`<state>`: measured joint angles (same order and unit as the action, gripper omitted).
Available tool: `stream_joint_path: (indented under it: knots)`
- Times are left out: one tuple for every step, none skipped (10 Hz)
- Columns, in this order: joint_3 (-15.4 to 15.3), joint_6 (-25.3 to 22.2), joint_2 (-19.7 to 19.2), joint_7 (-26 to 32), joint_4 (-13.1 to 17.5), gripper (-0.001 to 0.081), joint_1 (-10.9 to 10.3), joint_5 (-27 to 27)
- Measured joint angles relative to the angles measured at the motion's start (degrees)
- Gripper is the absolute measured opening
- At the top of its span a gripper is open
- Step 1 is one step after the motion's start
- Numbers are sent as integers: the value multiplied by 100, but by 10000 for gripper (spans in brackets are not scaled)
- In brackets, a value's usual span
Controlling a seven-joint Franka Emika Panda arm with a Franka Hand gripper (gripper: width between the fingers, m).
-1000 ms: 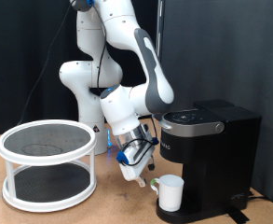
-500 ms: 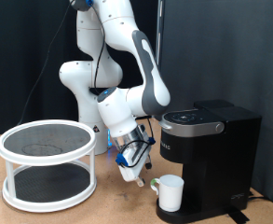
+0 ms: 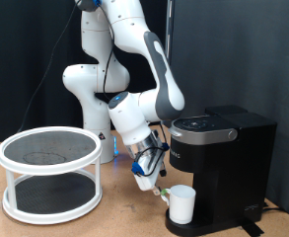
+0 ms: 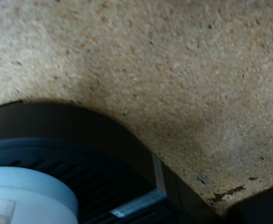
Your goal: Make a cup of coffee with the keurig machine
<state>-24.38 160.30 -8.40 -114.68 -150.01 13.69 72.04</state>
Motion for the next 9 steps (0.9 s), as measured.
stream_joint_path:
  knots:
    - [-52,0,-3,-26,18,735,-5,1]
    - [-81,0,-4,-38,31,735,-15,1]
    - [-100,0,-4,-39,35,735,-15,4]
    - [-101,-26,1,-32,22,735,-9,-2]
    - [-84,-91,28,-13,-32,735,19,-59]
    - [-7,-241,124,0,-156,735,80,-281]
    - [79,-376,258,64,-311,735,177,-420]
    - [141,-415,389,206,-449,735,259,-364]
    - [185,-403,528,383,-570,735,335,-112]
